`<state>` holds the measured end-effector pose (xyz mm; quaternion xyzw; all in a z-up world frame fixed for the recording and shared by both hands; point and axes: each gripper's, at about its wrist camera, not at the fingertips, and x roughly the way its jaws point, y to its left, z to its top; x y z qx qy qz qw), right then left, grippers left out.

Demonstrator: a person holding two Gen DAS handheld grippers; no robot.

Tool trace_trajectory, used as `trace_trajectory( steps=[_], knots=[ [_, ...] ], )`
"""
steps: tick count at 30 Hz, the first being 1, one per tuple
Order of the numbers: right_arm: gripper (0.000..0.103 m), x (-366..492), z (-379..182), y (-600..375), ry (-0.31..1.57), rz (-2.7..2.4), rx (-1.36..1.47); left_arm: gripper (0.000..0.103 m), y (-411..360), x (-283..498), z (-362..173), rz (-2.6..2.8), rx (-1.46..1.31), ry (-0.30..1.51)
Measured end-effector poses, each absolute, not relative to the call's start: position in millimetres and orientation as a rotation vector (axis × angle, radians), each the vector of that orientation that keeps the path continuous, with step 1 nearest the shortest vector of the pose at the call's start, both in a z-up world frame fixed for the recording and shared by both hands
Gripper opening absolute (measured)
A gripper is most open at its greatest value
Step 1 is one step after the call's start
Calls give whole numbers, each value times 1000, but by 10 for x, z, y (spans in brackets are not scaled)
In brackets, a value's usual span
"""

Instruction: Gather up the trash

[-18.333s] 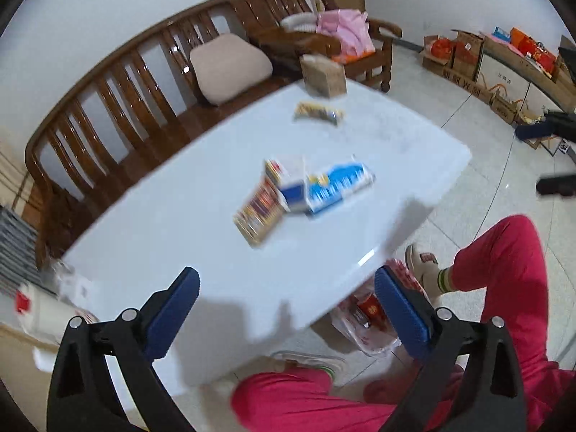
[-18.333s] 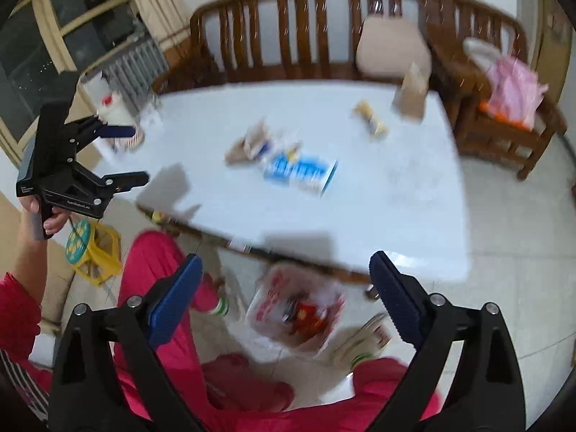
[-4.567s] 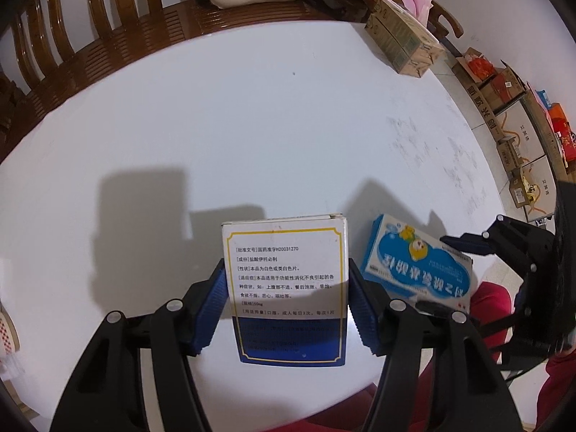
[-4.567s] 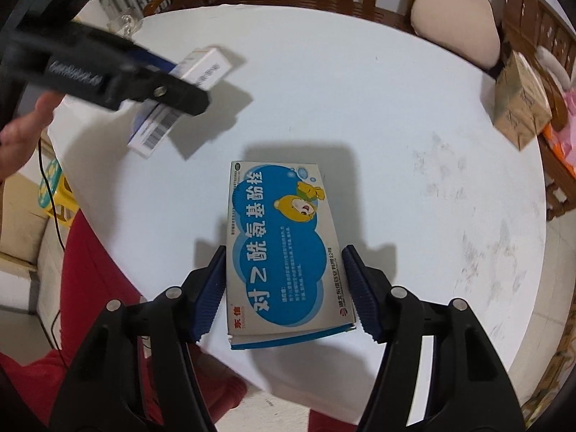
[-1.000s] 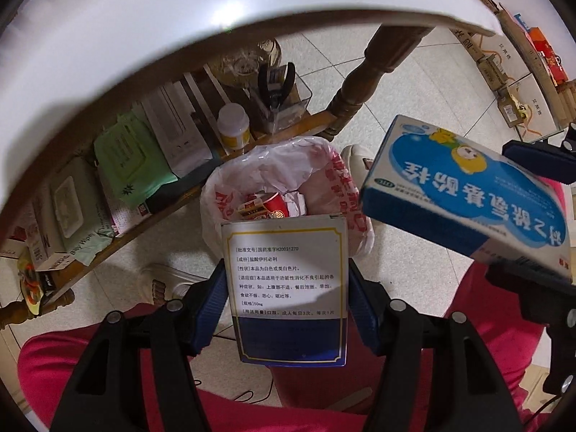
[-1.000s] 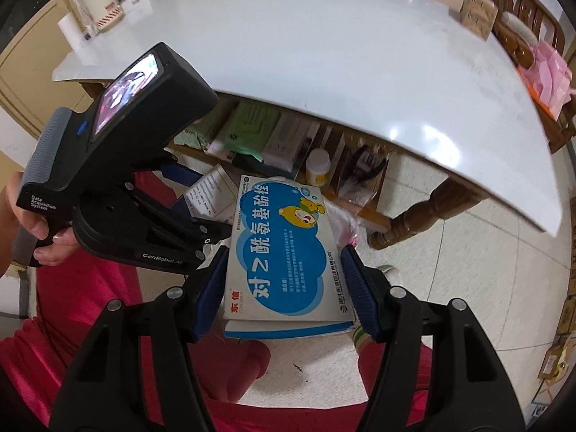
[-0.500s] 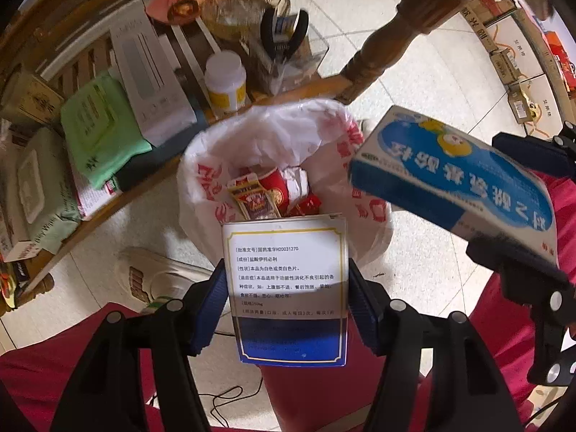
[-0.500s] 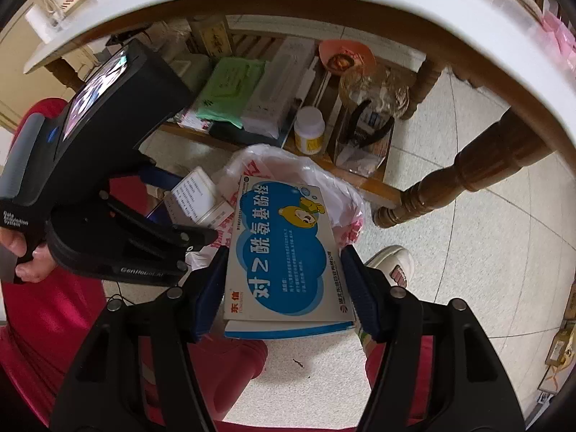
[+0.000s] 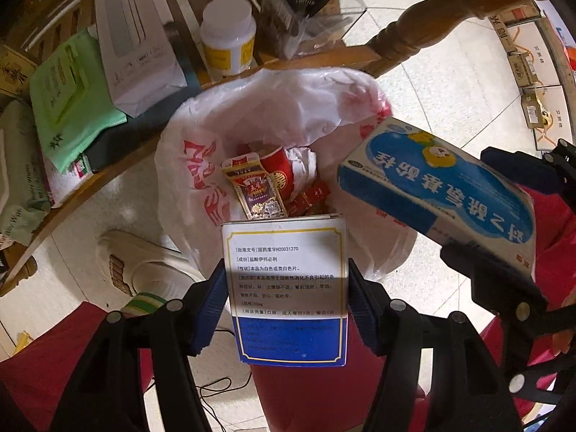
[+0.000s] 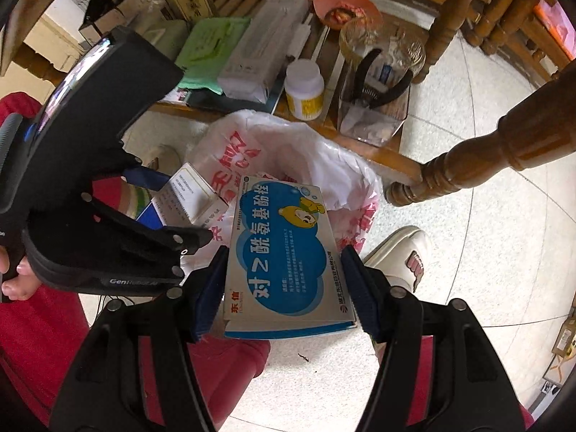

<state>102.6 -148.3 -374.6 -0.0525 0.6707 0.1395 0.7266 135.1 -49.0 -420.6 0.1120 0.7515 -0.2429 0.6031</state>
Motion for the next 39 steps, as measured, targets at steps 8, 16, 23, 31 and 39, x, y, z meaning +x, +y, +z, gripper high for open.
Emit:
trace_trajectory(
  steps=[8, 16, 23, 31, 39],
  knots=[
    [62, 1137, -4044, -1439, 1534, 322, -111, 61, -488, 1433, -4488, -541, 225, 1813],
    [62, 1209, -4215, -1440, 1570, 331, -96, 61, -453, 1480, -4686, -503, 207, 1862],
    [62, 1241, -4288, -1444, 1587, 330, -91, 67, -447, 1502, -4750, -483, 218, 1886],
    [66, 1250, -4327, -1467, 1601, 315, -81, 74, -453, 1497, -4741, -466, 255, 1869],
    [71, 1223, -4269, -1485, 1594, 298, -71, 78, -429, 1457, -4655, -438, 276, 1850]
  ],
)
